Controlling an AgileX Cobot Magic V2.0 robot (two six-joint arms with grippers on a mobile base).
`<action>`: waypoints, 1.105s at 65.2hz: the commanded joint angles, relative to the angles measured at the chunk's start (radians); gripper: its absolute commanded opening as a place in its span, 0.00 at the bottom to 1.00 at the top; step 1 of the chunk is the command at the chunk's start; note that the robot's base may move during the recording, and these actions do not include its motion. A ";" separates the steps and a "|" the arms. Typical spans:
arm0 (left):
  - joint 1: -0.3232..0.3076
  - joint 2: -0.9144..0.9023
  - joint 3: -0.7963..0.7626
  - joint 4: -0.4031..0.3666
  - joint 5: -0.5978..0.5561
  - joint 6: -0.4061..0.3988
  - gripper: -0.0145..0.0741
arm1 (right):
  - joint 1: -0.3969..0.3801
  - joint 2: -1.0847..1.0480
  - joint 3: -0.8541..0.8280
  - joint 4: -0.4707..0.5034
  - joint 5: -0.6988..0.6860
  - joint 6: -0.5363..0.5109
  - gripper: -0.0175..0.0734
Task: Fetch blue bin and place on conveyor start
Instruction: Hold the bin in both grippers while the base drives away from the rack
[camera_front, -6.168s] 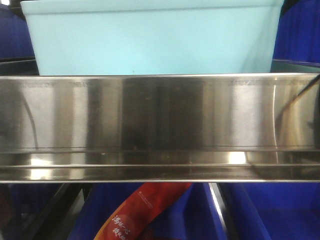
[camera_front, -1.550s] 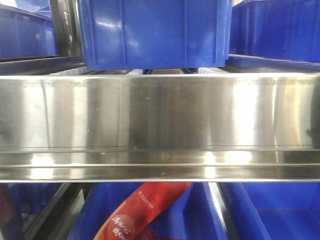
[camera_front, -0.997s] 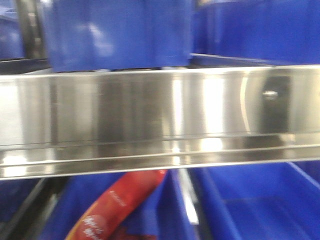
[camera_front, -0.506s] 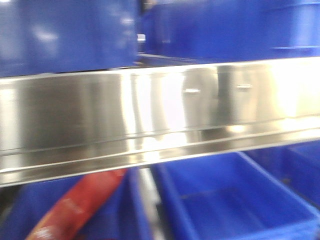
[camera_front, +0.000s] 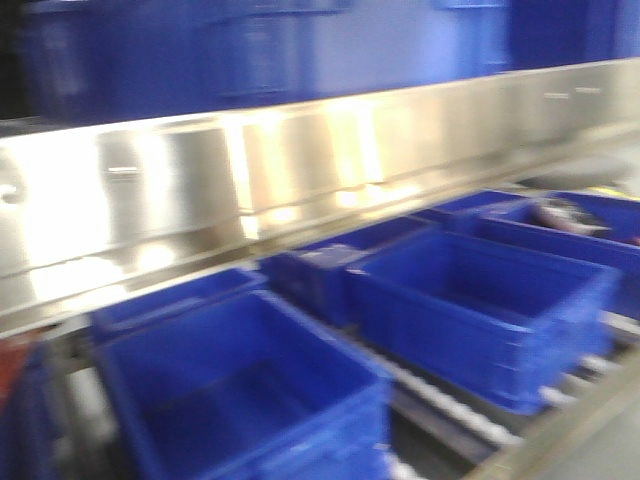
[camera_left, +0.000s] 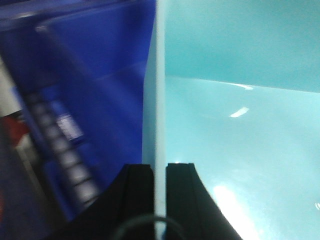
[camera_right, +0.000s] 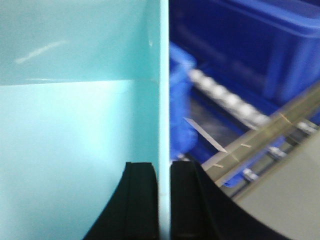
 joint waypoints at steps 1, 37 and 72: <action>-0.008 -0.016 -0.014 0.004 -0.054 0.000 0.04 | -0.001 -0.011 -0.014 -0.025 -0.028 -0.007 0.02; -0.008 -0.016 -0.014 0.004 -0.056 0.000 0.04 | -0.001 -0.011 -0.014 -0.025 -0.028 -0.007 0.02; -0.008 -0.016 -0.014 0.004 -0.056 0.000 0.04 | -0.001 -0.011 -0.014 -0.025 -0.028 -0.007 0.02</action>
